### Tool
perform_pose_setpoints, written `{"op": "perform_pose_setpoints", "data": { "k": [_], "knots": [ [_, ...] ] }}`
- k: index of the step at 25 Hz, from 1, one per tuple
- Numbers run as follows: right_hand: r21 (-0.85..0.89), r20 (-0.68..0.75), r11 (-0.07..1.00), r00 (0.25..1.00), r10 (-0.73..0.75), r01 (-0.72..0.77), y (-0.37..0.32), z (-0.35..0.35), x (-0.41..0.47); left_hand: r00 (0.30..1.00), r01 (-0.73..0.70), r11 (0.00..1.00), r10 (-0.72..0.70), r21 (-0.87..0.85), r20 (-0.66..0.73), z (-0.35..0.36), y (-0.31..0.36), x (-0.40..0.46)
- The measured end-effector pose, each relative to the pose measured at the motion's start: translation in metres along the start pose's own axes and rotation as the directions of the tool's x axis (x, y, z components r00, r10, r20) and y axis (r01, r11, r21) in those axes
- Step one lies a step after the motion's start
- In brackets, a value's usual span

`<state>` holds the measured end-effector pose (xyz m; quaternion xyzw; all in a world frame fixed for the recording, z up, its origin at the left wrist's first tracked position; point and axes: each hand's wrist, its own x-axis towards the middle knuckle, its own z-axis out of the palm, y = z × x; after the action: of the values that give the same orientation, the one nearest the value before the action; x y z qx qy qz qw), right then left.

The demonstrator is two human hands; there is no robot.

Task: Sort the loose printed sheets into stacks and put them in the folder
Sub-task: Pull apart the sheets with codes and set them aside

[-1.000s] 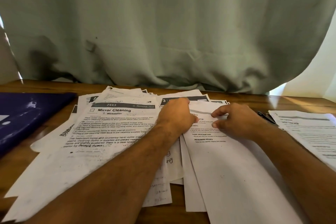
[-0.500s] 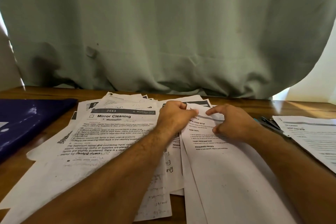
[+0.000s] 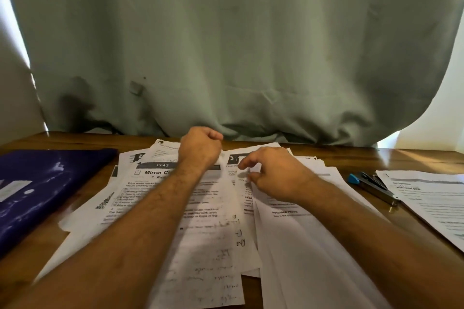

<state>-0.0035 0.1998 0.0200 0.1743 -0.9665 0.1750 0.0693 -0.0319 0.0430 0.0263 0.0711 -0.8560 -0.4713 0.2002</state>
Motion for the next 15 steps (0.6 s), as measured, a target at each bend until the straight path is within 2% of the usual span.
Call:
{"op": "perform_pose_setpoints", "data": {
  "k": [2,6,10,15],
  "knots": [
    [-0.008,0.032,0.999,0.999,-0.041,0.041,-0.020,0.001,0.015,1.000,-0.001,0.988,-0.001,0.156,0.013,-0.031,-0.016,0.013],
    [0.042,-0.027,0.999,0.999,-0.022,0.023,-0.055,0.015,0.057,0.996,0.049,0.895,-0.080,0.443,0.050,-0.065,-0.056,0.020],
    [0.067,-0.057,0.996,0.996,0.067,-0.064,-0.074,0.034,0.100,0.993,0.054,0.894,-0.096,0.444,0.074,-0.072,-0.077,0.025],
    [0.017,-0.073,0.987,0.984,0.163,-0.163,-0.076,0.051,0.137,0.998,-0.029,0.846,-0.002,0.533,0.056,-0.059,-0.088,0.038]
  ]
}}
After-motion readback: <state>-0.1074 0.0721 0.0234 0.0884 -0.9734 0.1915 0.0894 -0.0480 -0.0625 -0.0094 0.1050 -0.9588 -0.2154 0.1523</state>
